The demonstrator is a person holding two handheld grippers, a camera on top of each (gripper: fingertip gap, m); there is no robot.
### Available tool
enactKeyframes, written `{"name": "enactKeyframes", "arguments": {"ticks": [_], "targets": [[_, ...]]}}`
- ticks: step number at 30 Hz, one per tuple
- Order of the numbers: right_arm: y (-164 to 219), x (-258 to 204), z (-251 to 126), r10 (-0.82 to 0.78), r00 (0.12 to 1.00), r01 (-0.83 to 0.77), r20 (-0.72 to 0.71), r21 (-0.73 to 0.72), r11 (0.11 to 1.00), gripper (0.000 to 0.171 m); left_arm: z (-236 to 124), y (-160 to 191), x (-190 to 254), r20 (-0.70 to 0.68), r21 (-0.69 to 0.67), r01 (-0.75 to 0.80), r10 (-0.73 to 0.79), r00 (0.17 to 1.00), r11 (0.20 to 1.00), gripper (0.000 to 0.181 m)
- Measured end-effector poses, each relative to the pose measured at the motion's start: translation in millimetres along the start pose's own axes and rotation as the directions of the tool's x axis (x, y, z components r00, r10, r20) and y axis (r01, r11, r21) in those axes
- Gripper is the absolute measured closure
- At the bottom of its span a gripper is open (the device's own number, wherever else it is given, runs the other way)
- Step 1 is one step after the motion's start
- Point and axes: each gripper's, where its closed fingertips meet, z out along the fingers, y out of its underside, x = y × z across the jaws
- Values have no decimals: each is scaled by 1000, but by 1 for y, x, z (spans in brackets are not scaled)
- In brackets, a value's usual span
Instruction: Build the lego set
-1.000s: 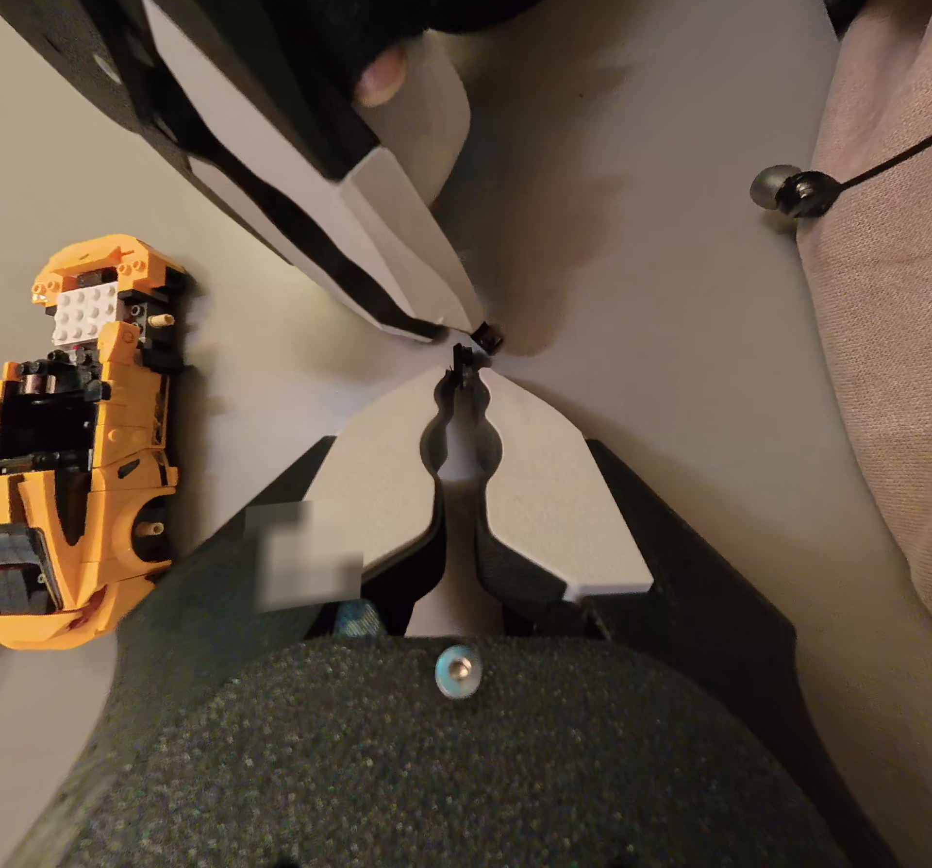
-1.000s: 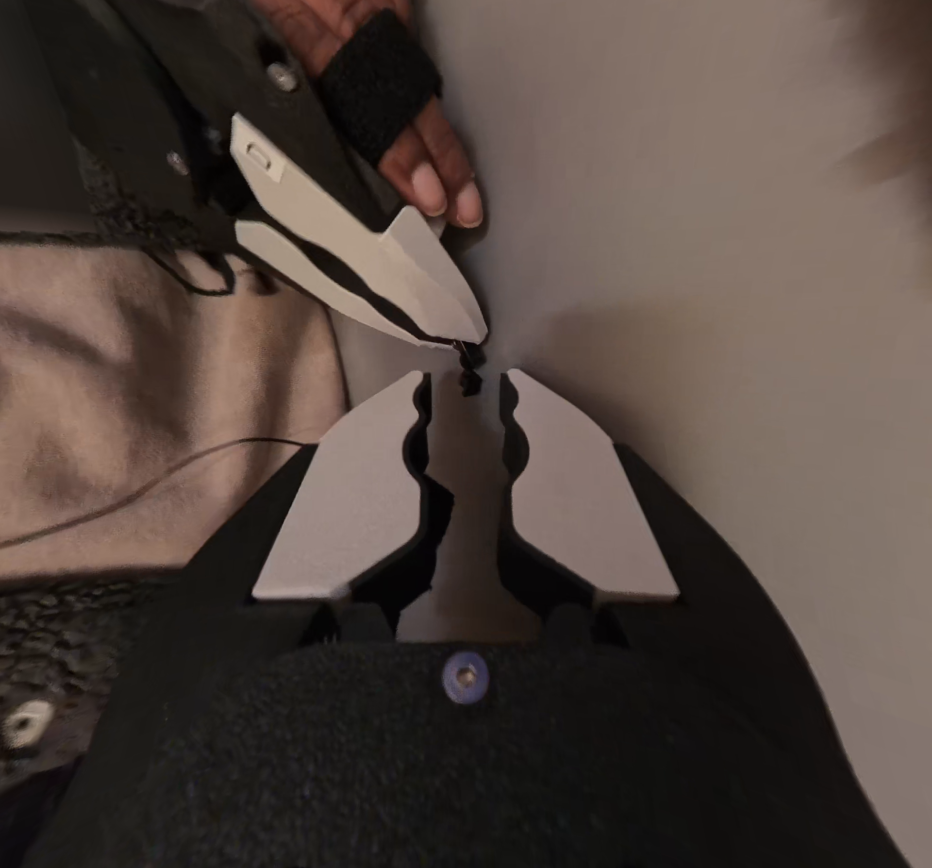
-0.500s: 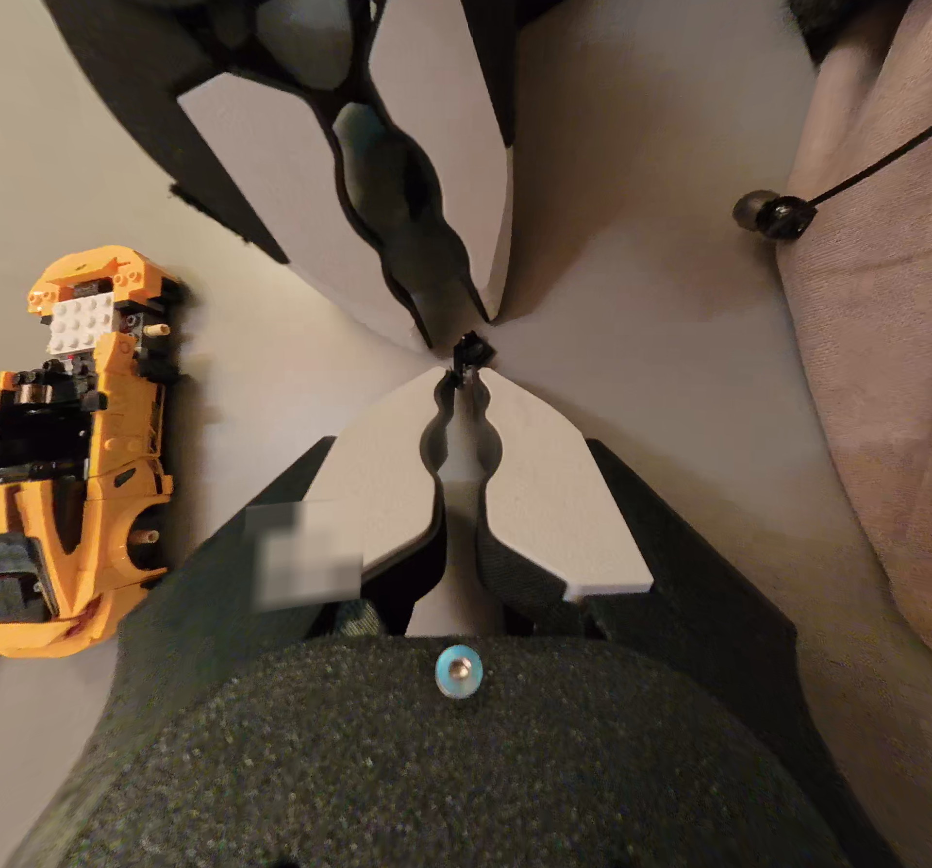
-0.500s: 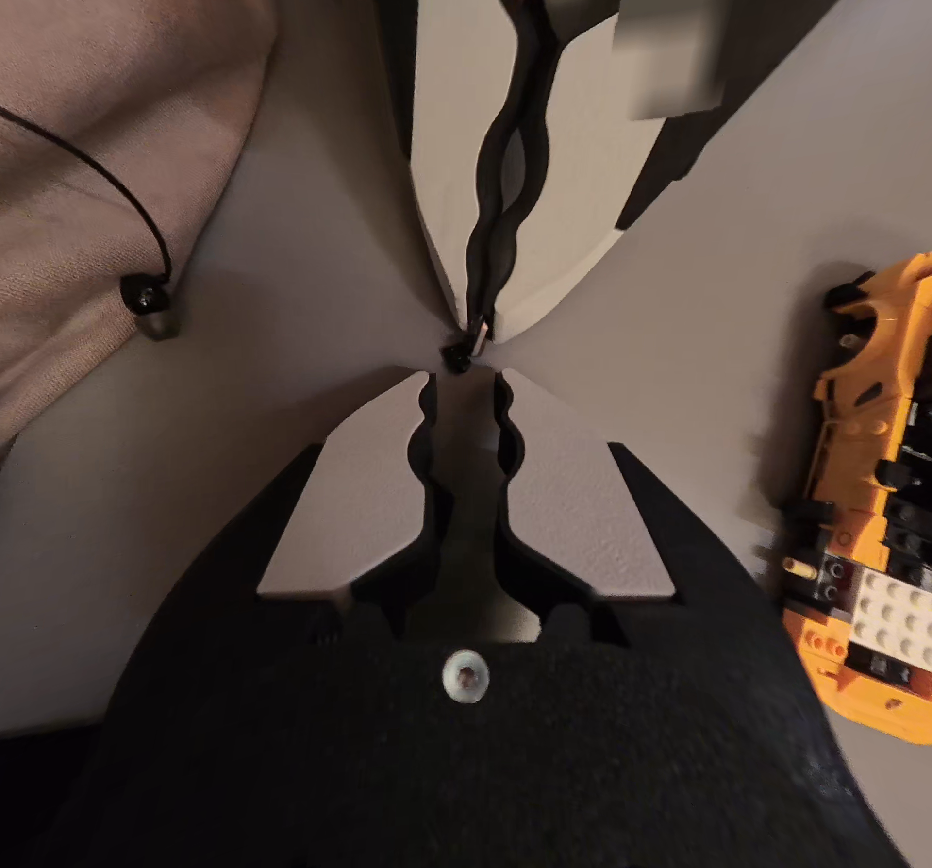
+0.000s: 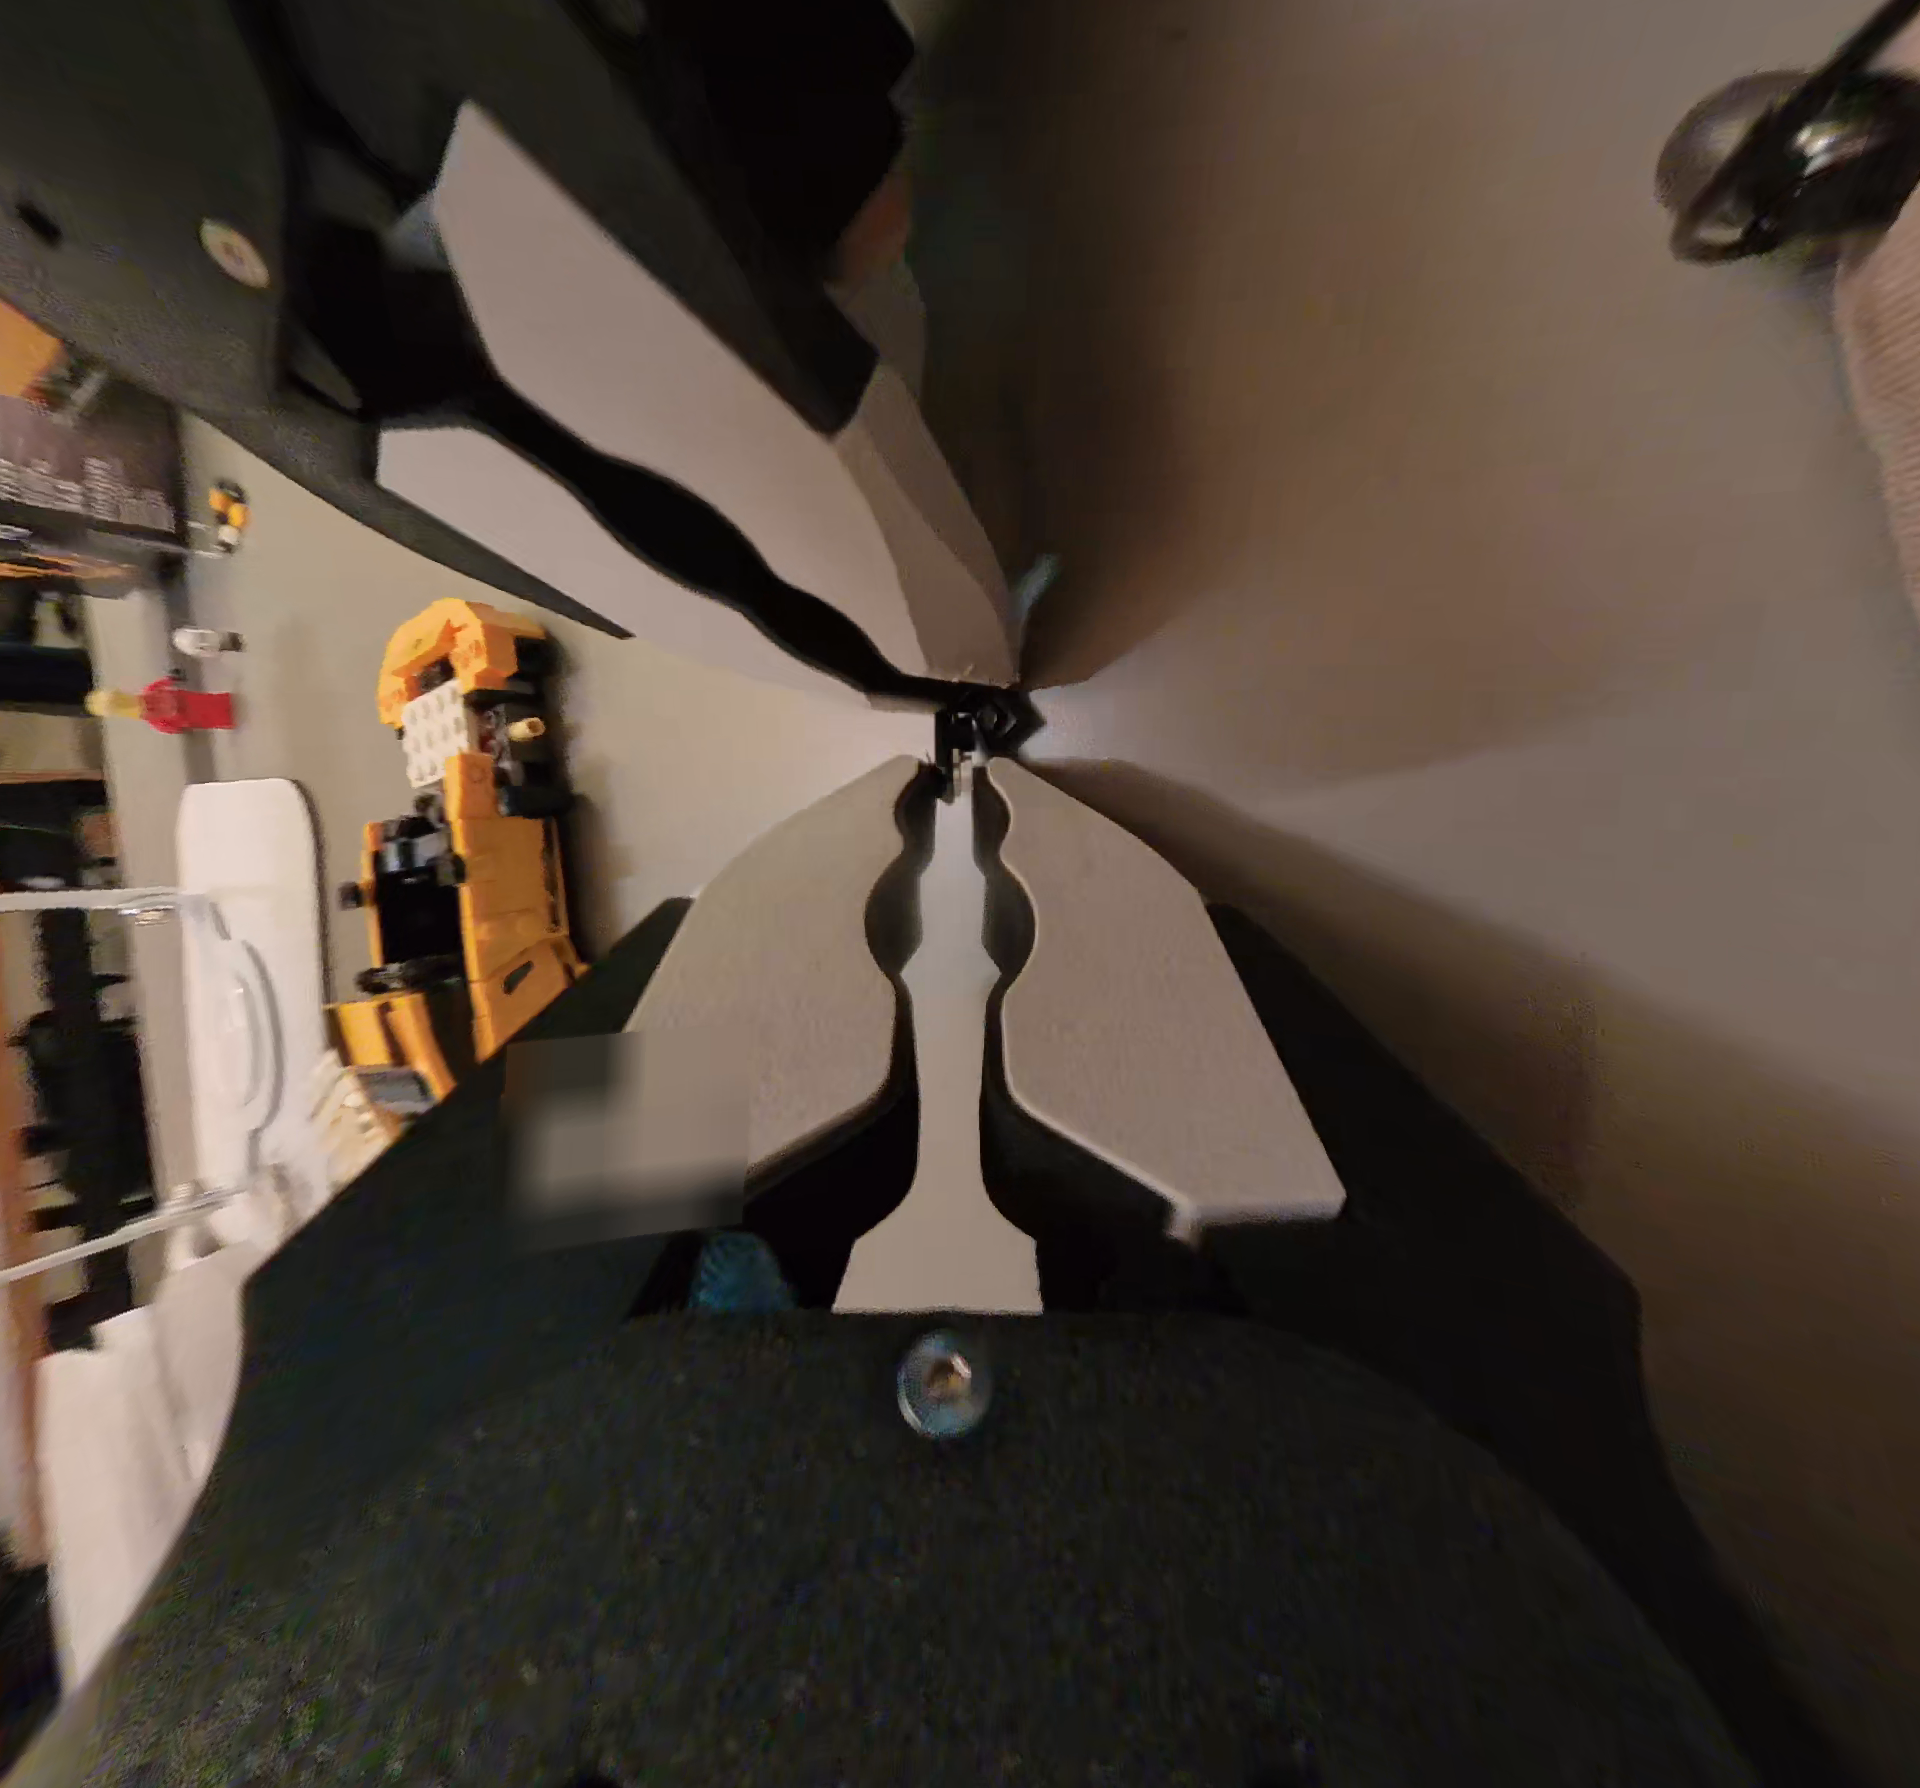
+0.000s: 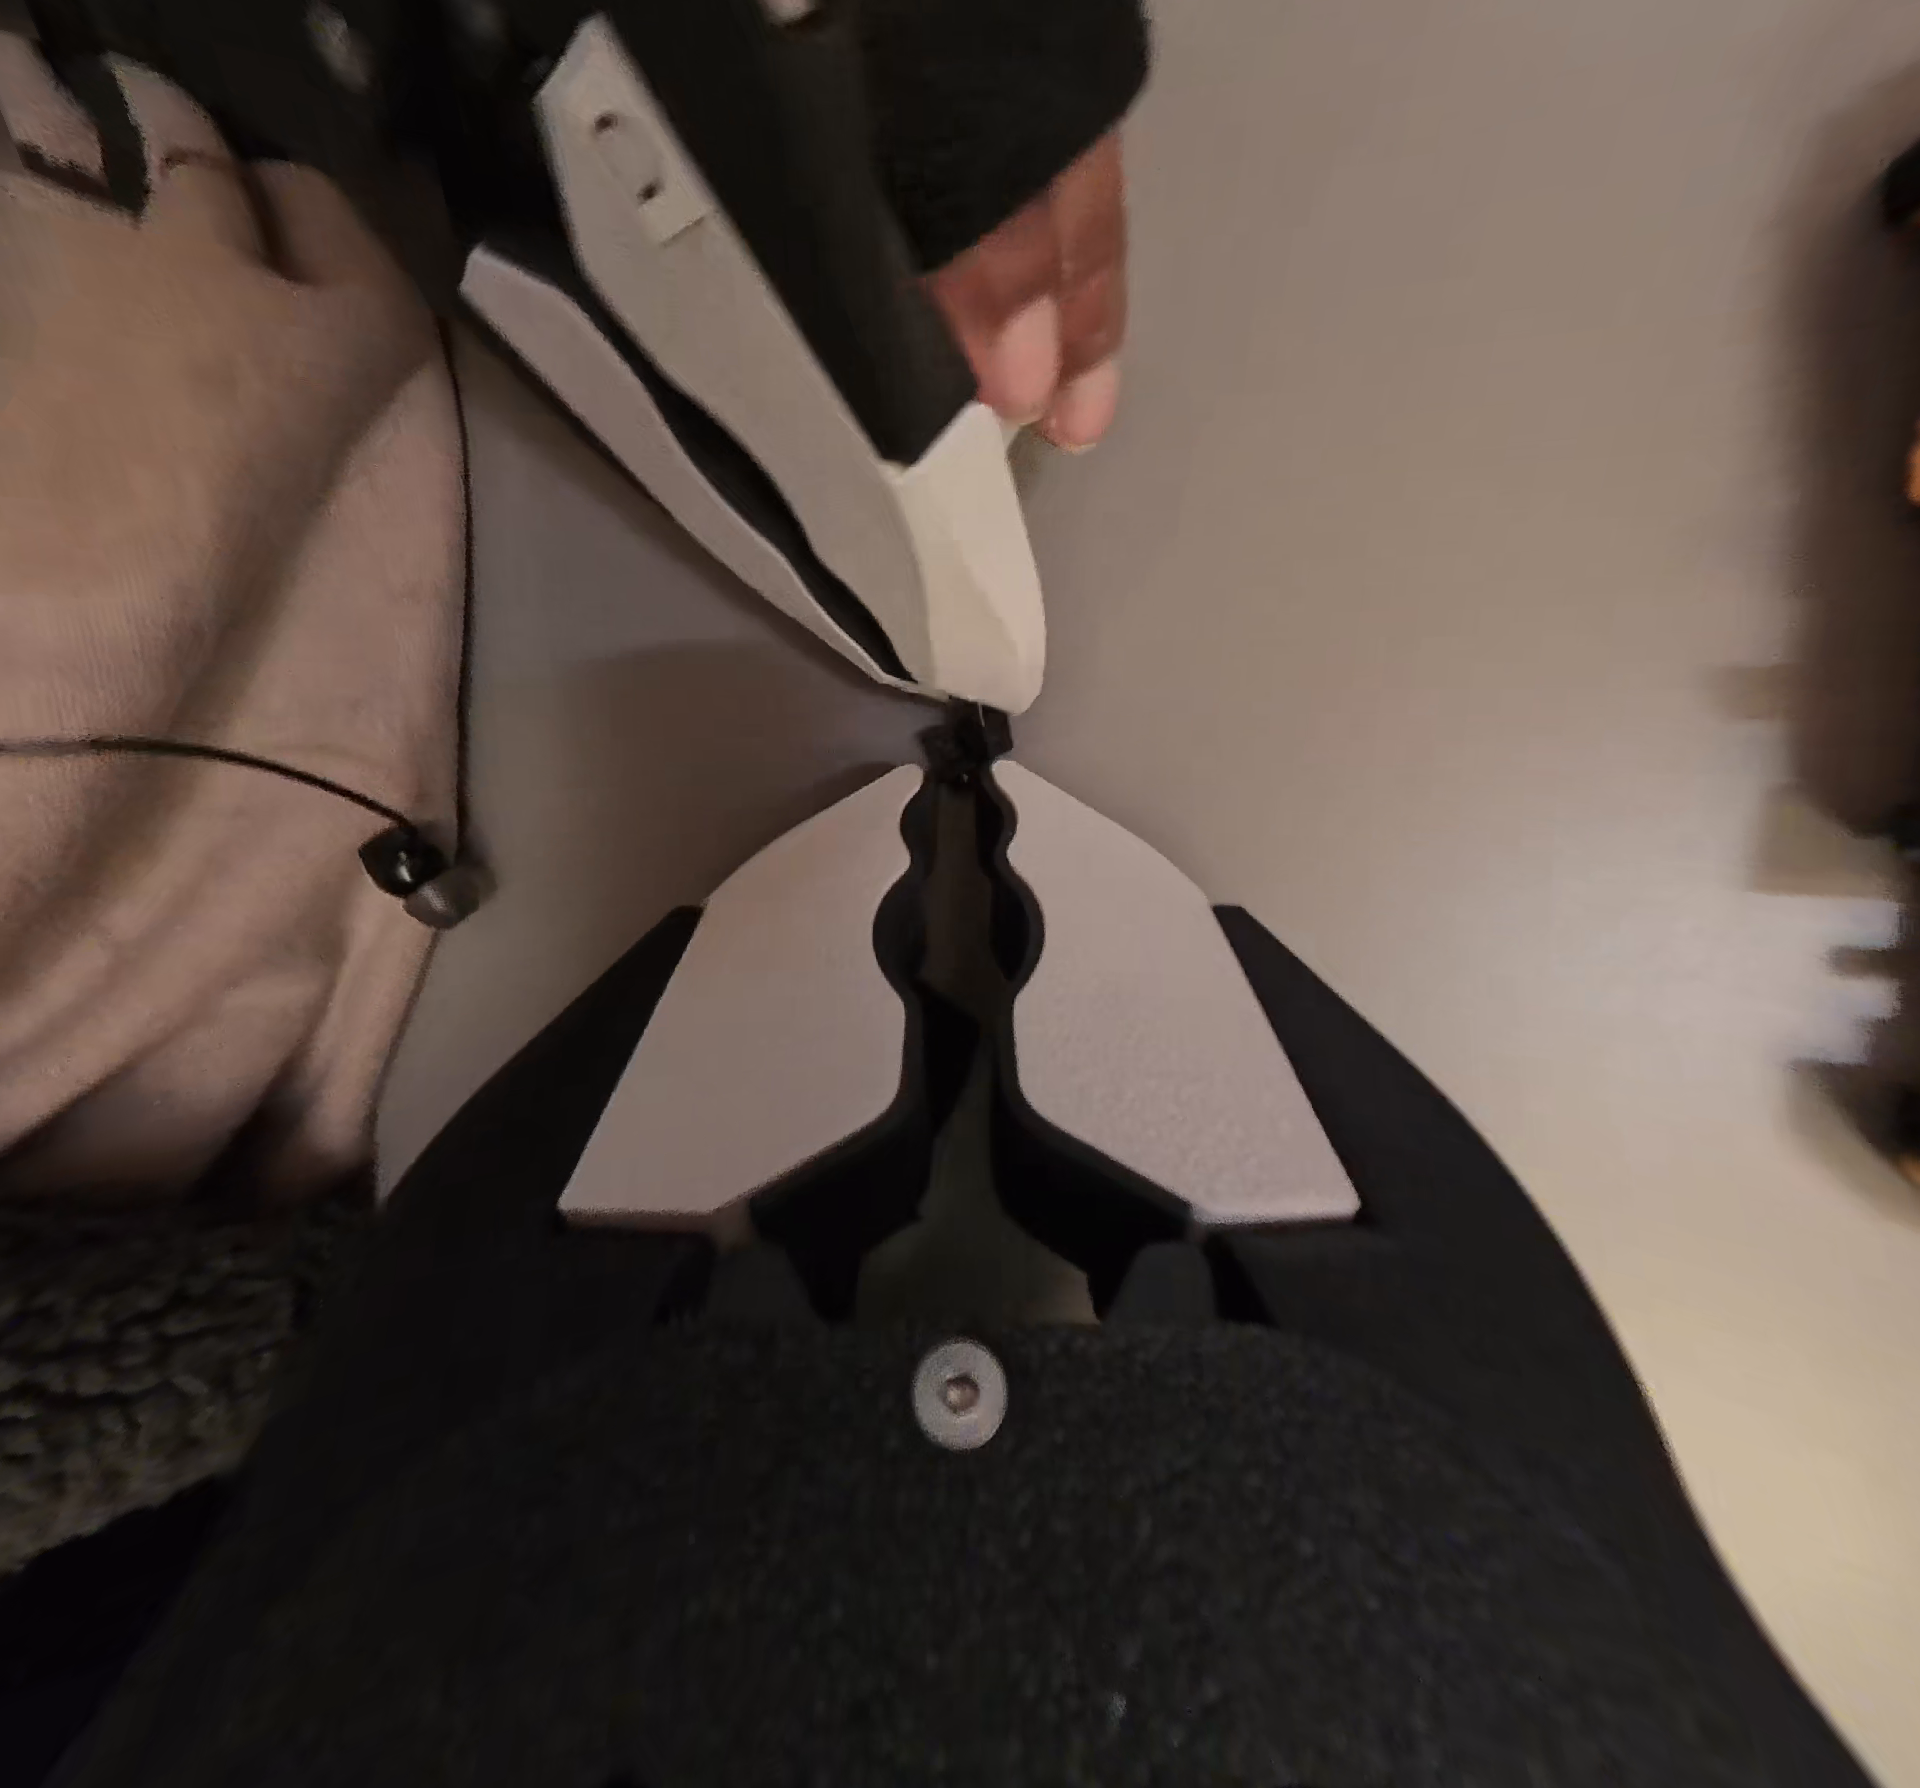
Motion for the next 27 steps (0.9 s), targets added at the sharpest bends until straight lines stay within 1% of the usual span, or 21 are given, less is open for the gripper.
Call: {"name": "enactKeyframes", "arguments": {"ticks": [3, 7, 12, 16, 21, 27], "targets": [[0, -1, 0, 137, 990, -138, 10, 15, 990, 165, 0, 0, -1, 50, -29, -56, 58, 997, 998, 175], [1, -5, -1, 249, 968, -250, 31, 47, 967, 165, 0, -3, 0, 82, -16, -68, 69, 994, 998, 175], [3, -7, -2, 294, 955, -295, 29, 75, 953, 165, -2, -8, 0, 109, 18, -86, 84, 990, 996, 175], [4, -9, -2, 317, 948, -319, 37, 83, 944, 165, 1, -9, 4, 113, 9, -136, 134, 984, 991, 175], [5, -10, -2, 355, 934, -358, 44, 78, 931, 165, 0, -12, 5, 107, 30, -144, 140, 984, 989, 175], [5, -13, -2, 403, 912, -408, 79, 58, 911, 165, -1, -13, 8, 77, 75, -102, 97, 992, 992, 175]]}}
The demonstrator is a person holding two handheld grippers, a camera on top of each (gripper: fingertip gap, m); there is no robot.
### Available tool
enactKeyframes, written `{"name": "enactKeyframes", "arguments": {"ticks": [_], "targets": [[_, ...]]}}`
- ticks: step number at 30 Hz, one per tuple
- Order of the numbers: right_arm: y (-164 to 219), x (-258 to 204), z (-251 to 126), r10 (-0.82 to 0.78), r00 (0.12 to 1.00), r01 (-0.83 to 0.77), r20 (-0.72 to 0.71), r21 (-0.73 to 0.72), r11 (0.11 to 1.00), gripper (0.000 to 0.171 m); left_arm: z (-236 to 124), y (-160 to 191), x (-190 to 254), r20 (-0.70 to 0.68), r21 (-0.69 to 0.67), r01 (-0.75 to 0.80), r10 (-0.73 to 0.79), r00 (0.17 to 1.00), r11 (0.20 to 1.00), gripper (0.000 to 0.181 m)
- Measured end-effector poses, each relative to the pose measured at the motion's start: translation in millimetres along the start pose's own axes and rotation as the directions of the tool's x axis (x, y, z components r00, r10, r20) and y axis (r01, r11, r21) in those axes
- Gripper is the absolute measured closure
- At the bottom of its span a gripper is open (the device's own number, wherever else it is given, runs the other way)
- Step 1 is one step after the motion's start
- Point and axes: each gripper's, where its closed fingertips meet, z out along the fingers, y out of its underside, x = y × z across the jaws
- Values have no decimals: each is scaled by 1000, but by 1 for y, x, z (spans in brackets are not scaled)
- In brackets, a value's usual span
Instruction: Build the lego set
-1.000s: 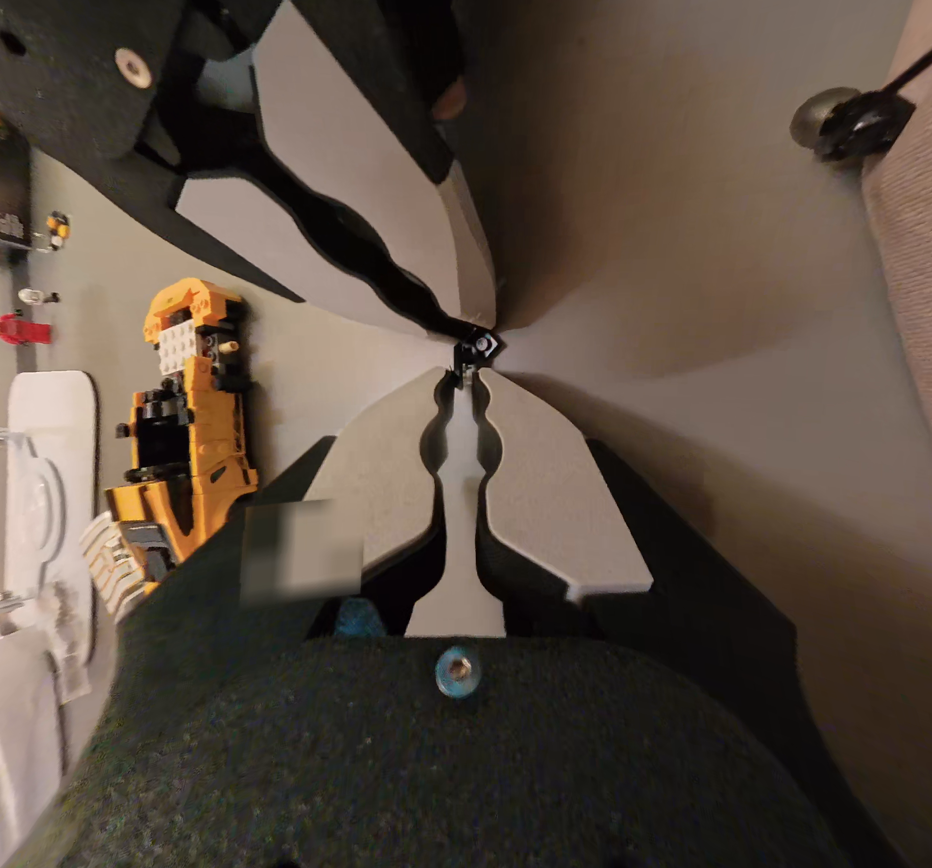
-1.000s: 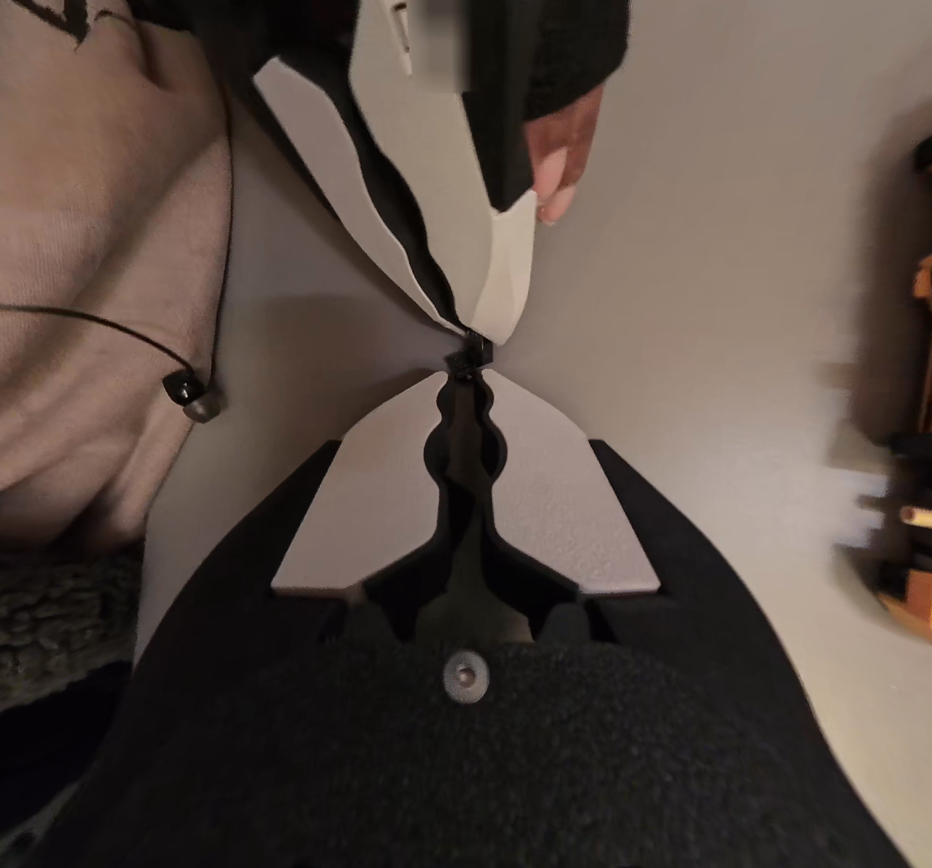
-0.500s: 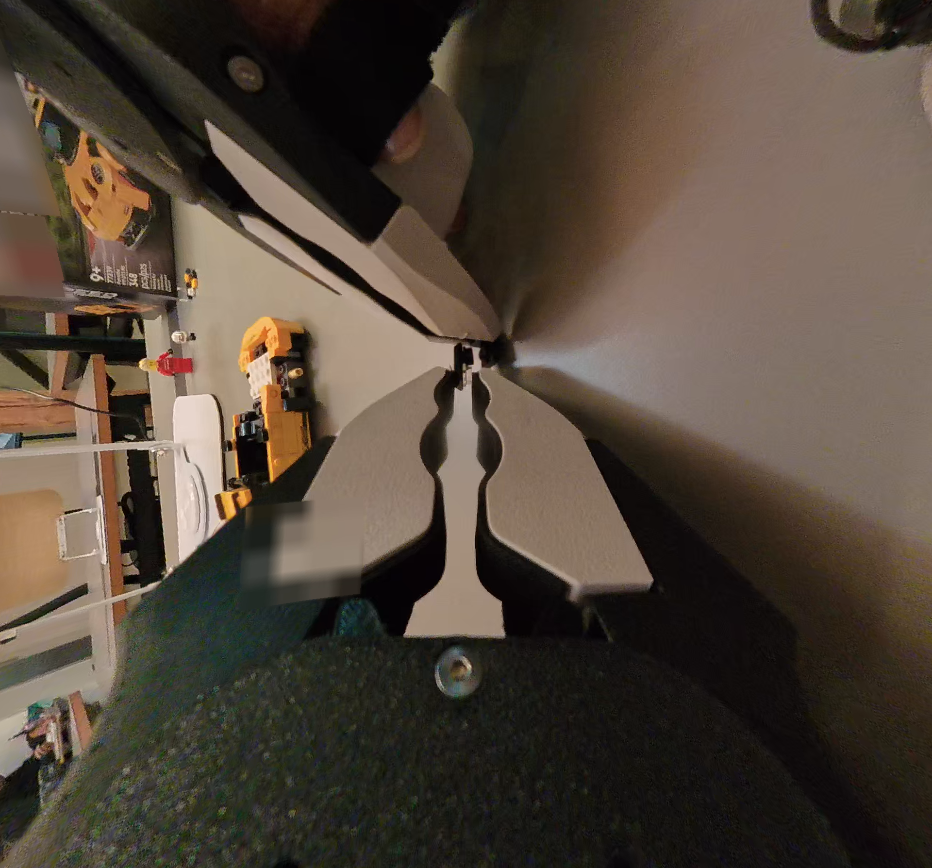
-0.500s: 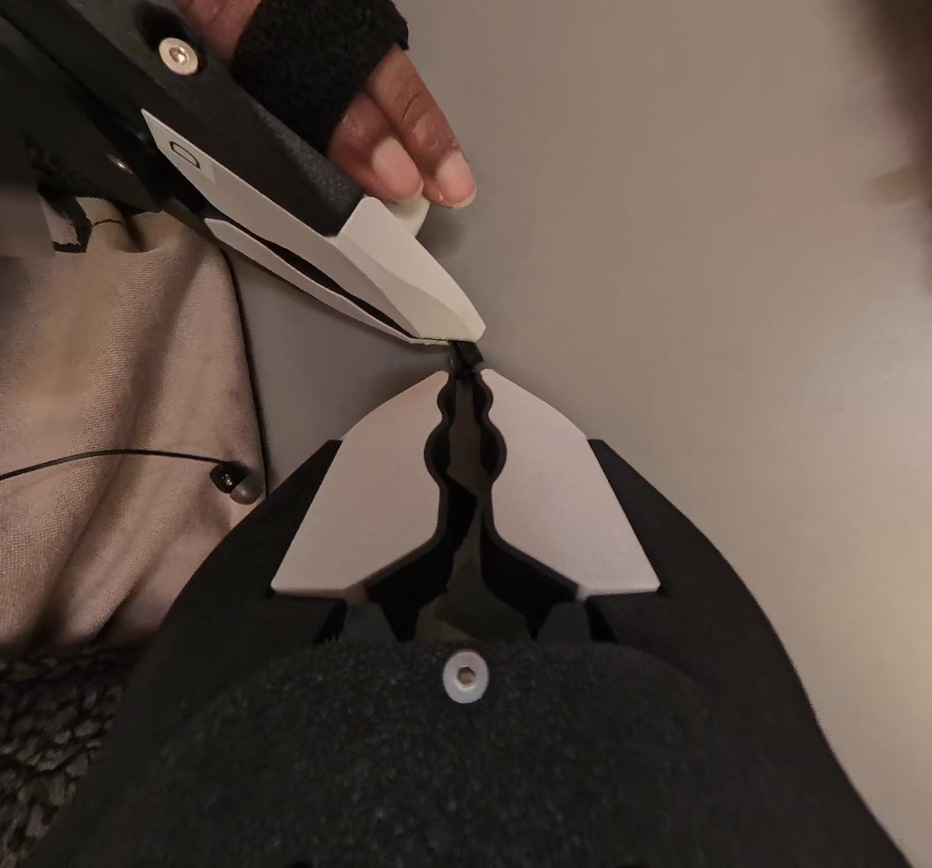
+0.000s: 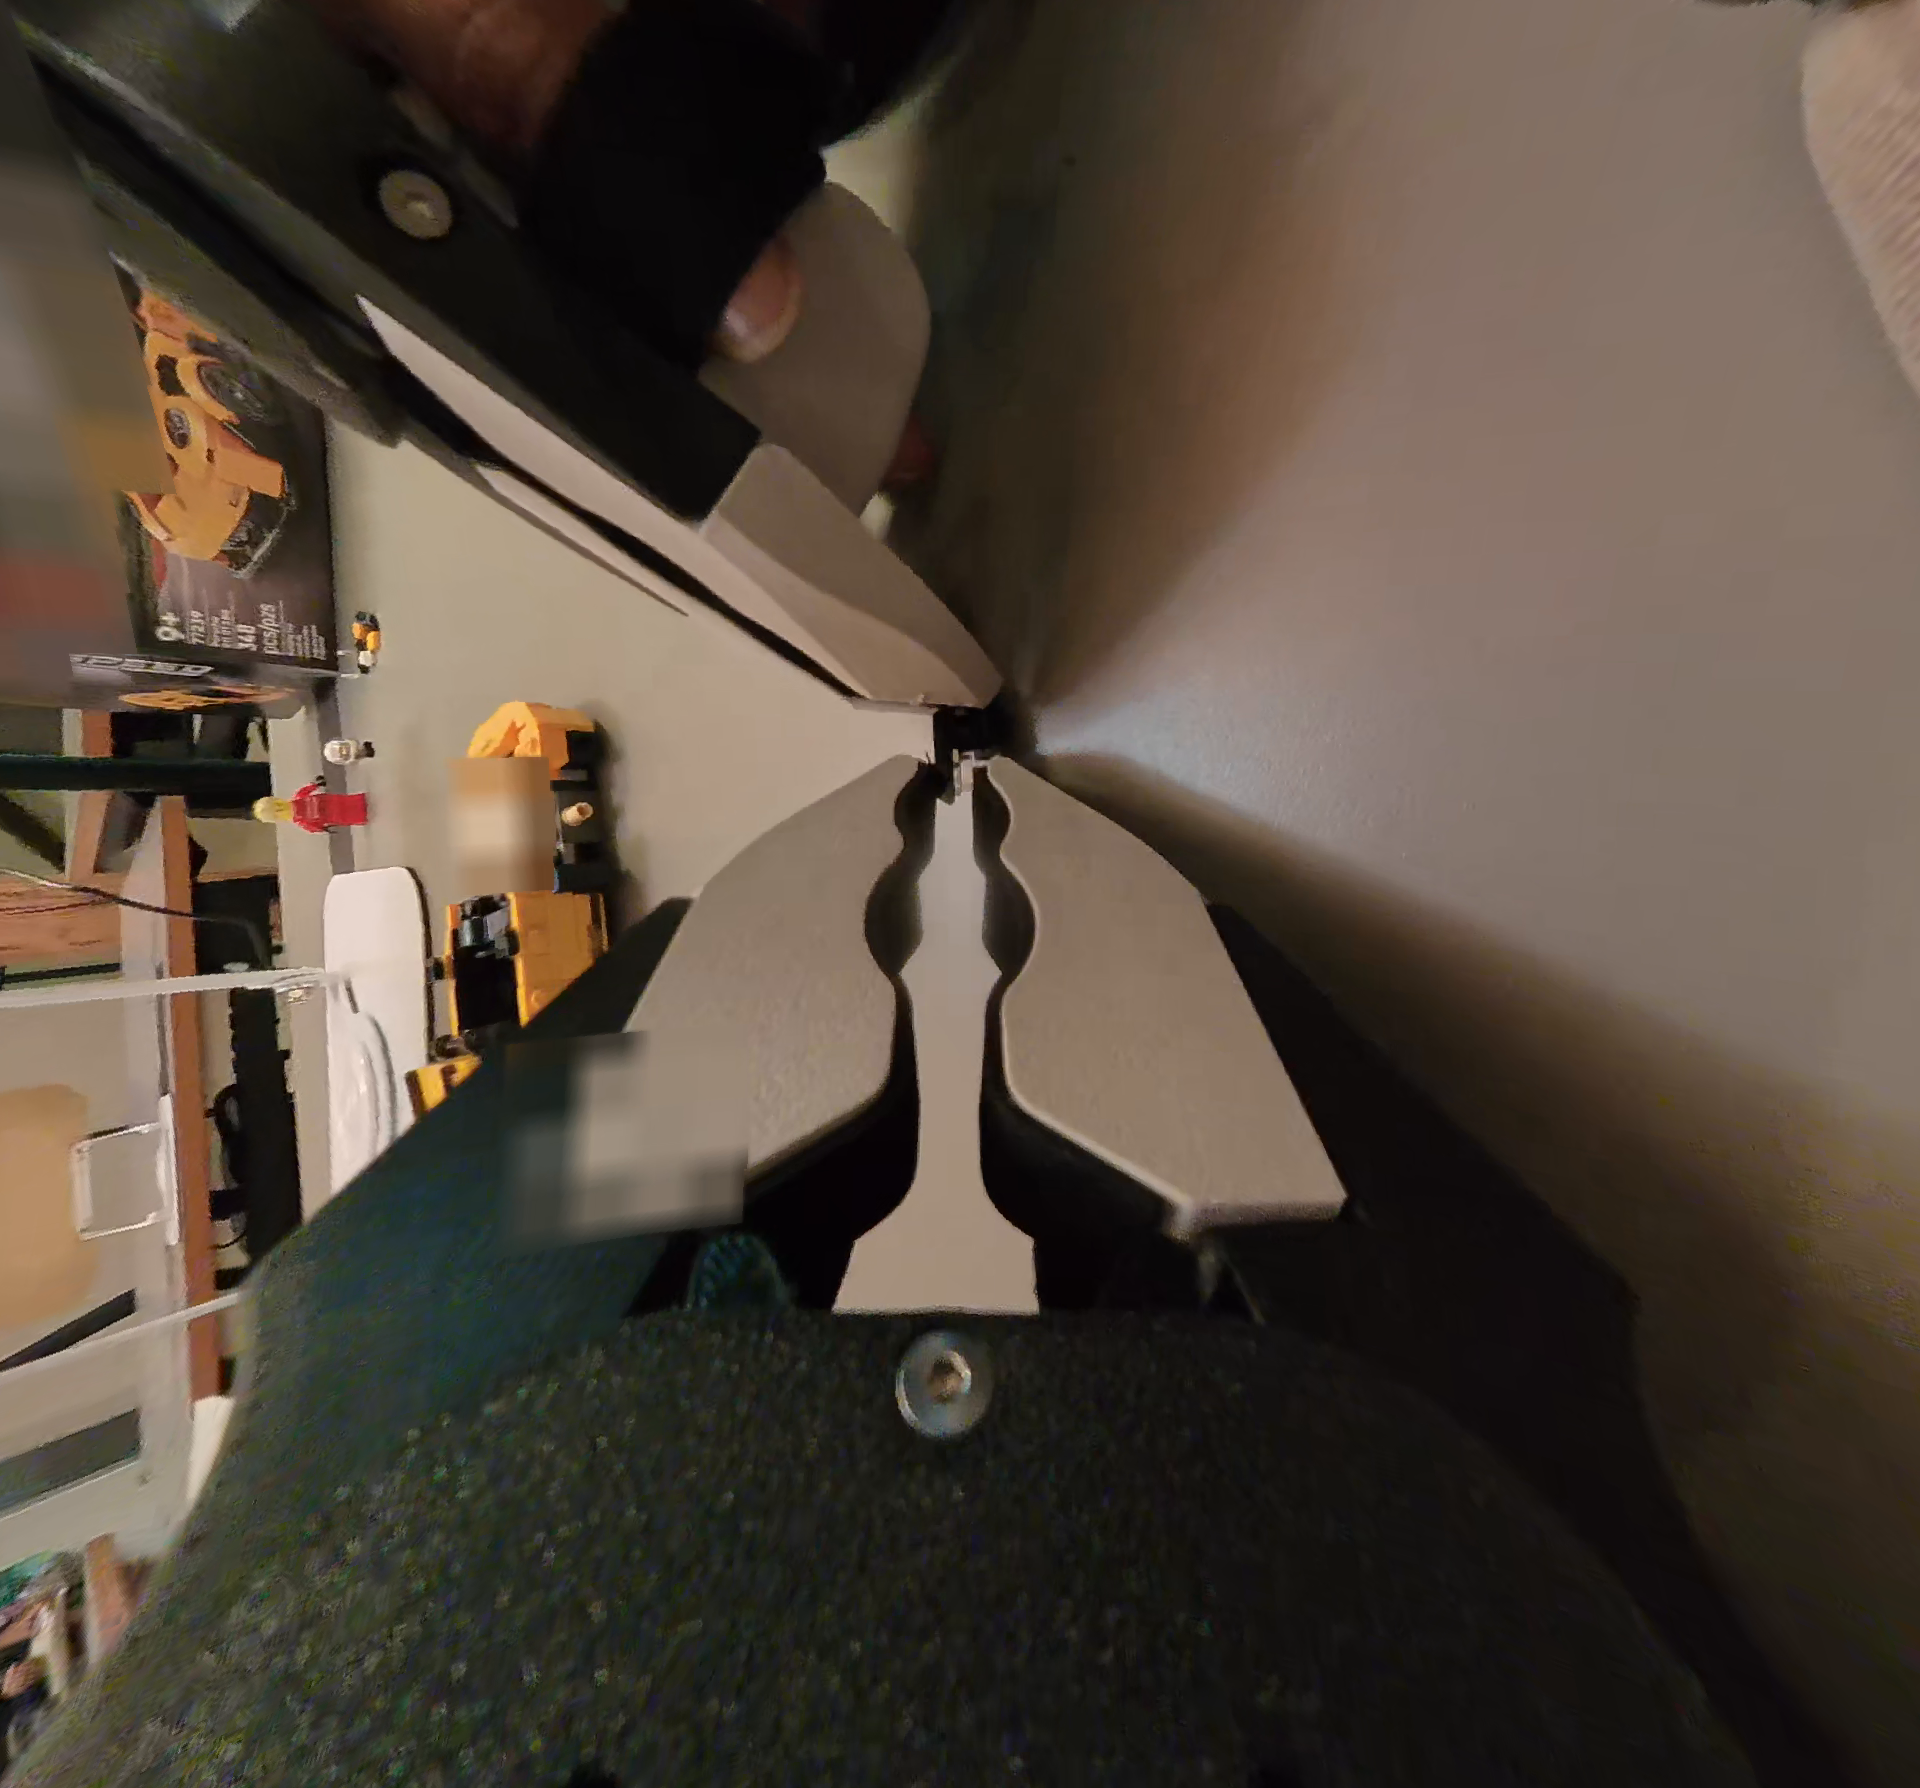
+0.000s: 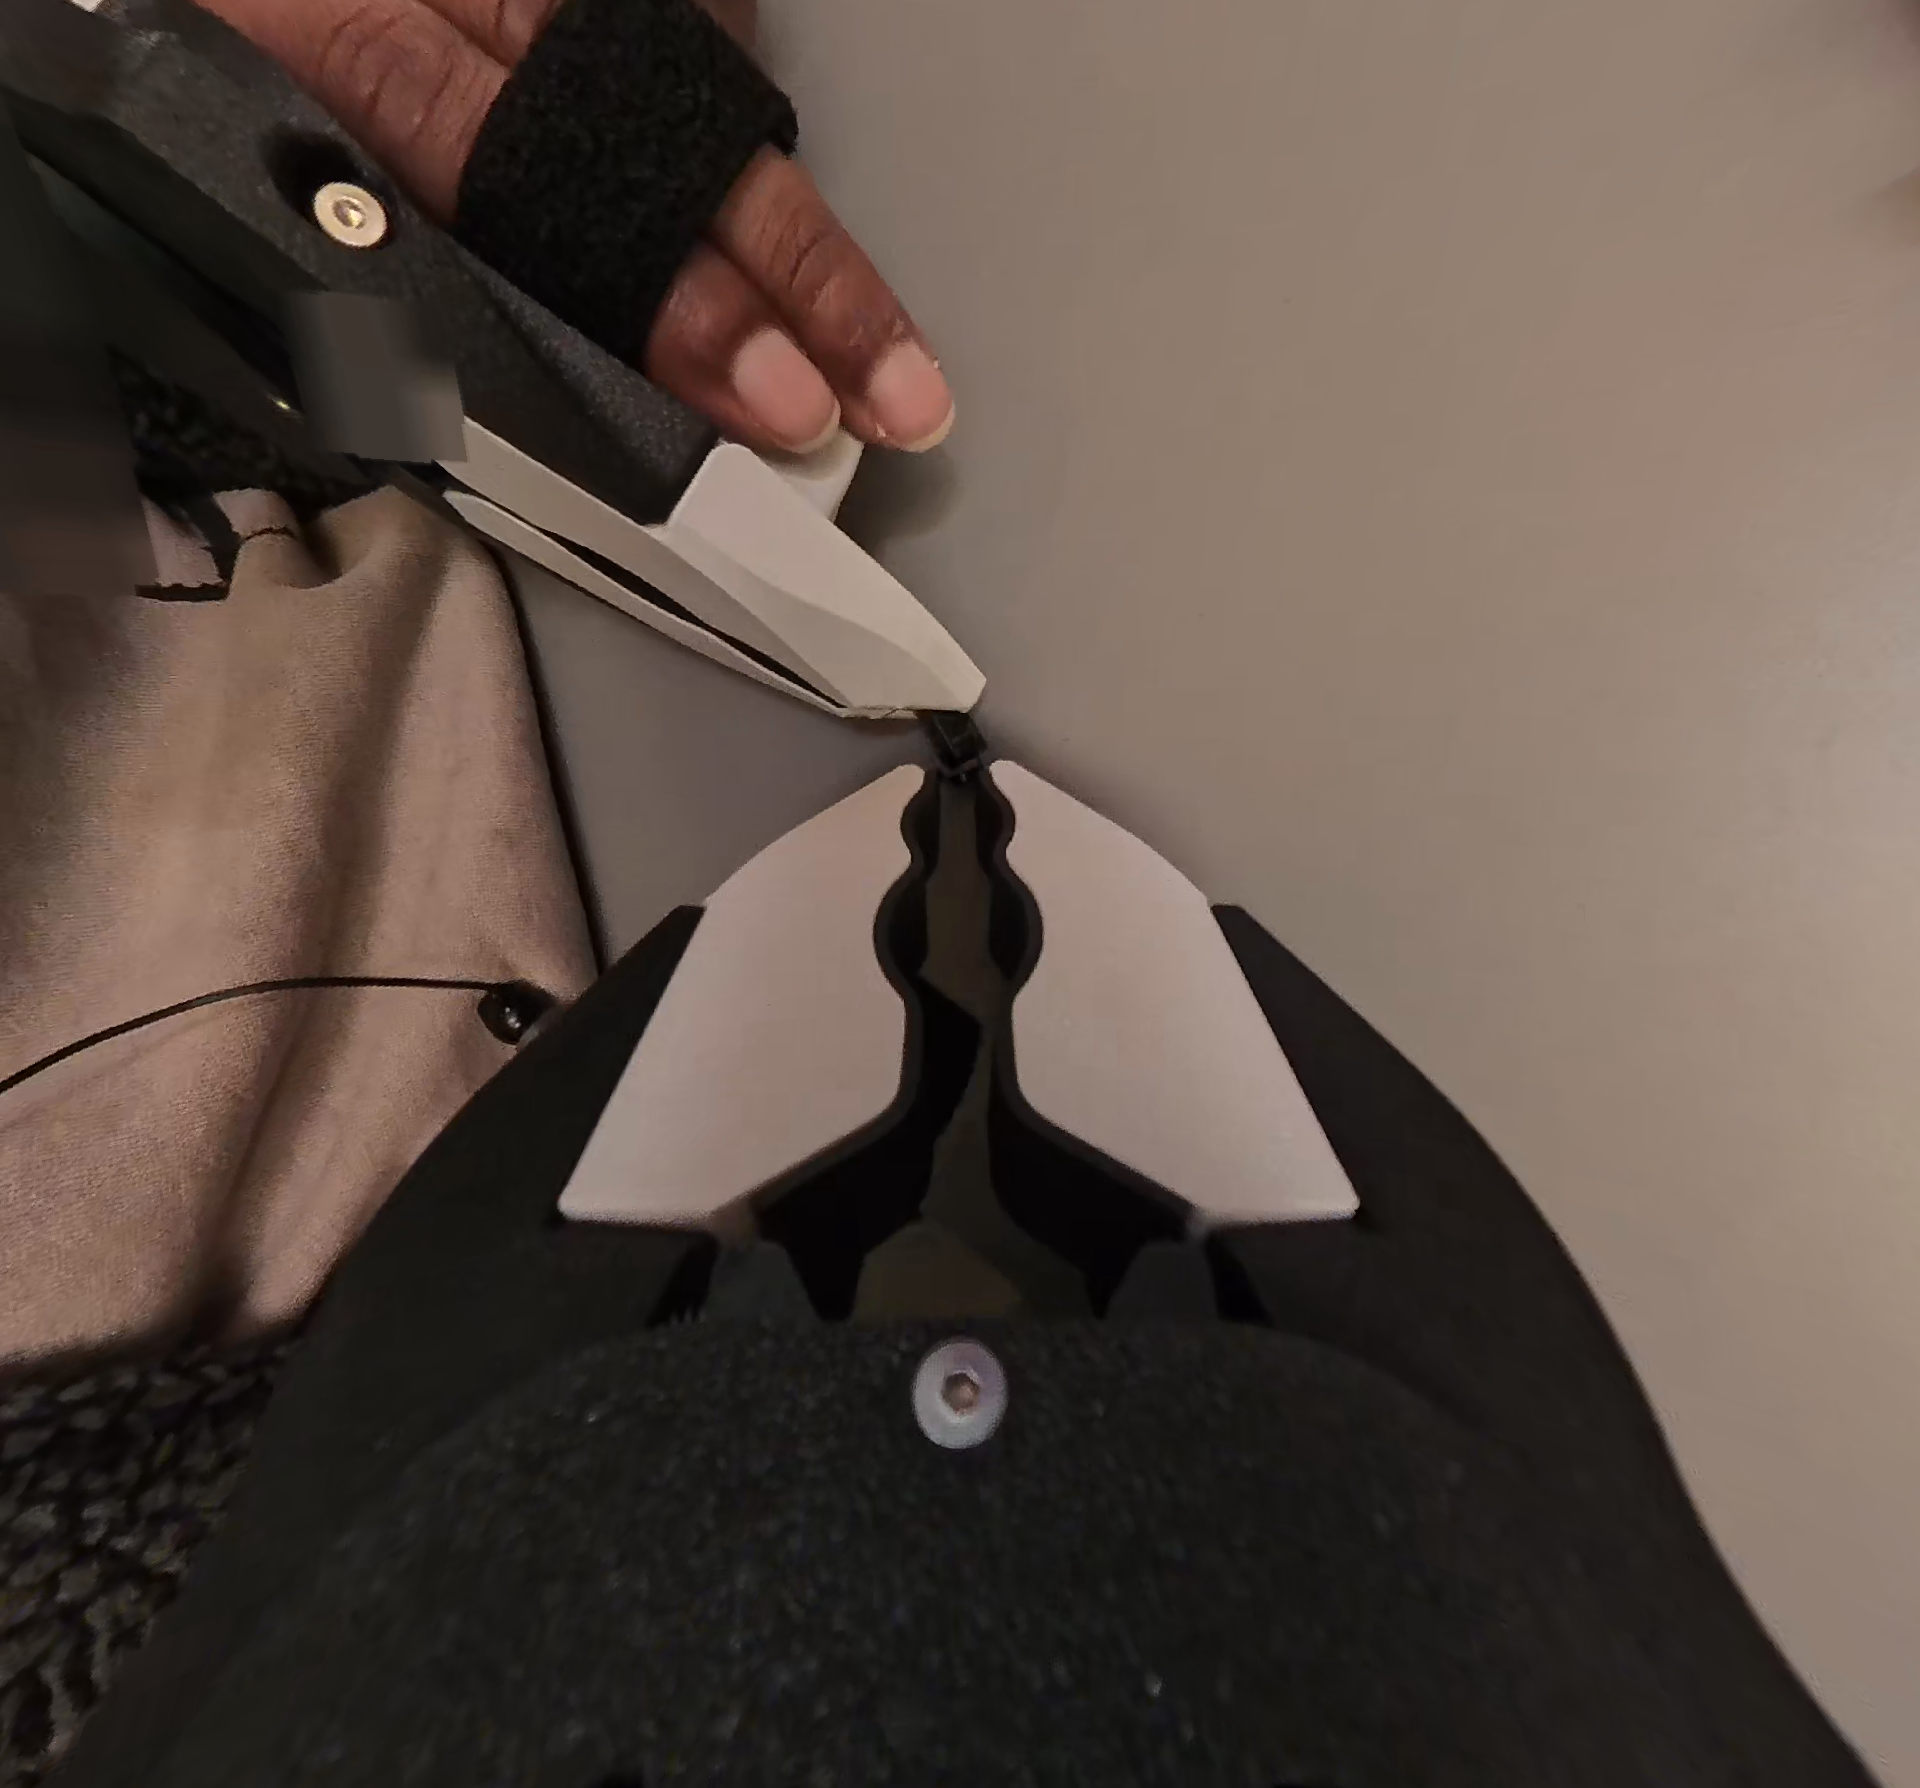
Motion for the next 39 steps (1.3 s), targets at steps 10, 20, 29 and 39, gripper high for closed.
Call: {"name": "enactKeyframes", "arguments": {"ticks": [10, 20, 29, 39], "targets": [[1, -1, 0, 58, 998, -58, 21, 15, 998, 165, -1, -2, 4, -29, 39, -26, 27, 999, 999, 174], [3, -4, 2, 77, 997, -77, 12, 50, 996, 166, -3, -5, 9, -65, 95, -30, 37, 997, 995, 174], [7, -10, 3, -29, 1000, 29, 2, 24, 999, 166, -4, -8, 11, -82, 134, -80, 92, 992, 988, 174], [6, -10, -1, -277, 957, 281, -91, 36, 959, 149, -4, -9, 12, -110, 167, -20, 39, 993, 986, 175]]}}
